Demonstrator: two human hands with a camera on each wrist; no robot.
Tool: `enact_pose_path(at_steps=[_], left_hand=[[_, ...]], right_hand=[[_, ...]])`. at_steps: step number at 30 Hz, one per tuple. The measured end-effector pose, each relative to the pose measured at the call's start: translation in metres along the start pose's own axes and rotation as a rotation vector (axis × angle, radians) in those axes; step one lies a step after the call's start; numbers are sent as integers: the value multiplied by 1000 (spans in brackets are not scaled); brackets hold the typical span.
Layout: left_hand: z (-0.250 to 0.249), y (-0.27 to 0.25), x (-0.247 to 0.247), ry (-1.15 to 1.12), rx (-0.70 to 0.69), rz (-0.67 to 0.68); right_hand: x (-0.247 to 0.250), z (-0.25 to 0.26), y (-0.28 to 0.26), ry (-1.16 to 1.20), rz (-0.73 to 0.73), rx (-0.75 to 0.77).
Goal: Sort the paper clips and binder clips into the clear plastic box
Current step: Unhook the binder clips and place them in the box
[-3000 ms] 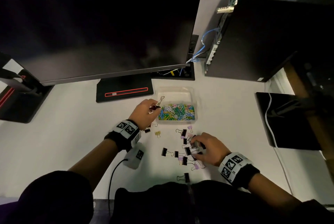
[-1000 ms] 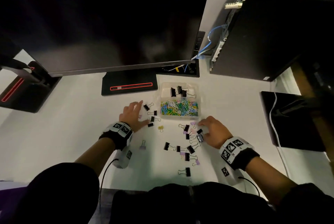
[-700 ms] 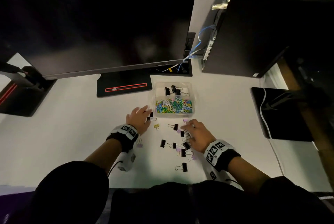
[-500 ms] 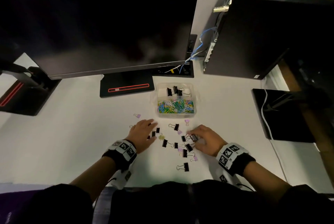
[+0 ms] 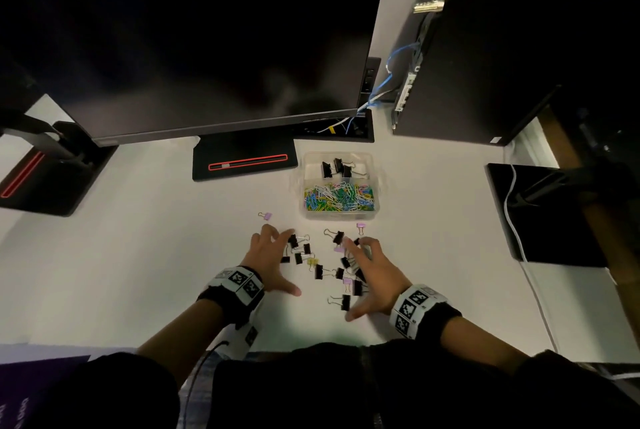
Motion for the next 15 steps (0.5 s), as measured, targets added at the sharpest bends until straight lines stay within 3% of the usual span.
enact_pose_path(at_steps=[7,15], left_hand=[[-50,9,-6,-3,-84,-6],[-54,14,-4,-23,-101,-11]], right_hand=[[5,17,22,92,-80,50],[11,25,28,32,-39,87]])
Point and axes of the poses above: each hand's wrist, its own y-axis towards the middle knuckle, its own x-axis out of the back of the hand, z = x × y, the point moved 6 cm from there along y, towards the middle knuckle, and after that the axes turned 7 degrees about y, right-handed, at the moved point
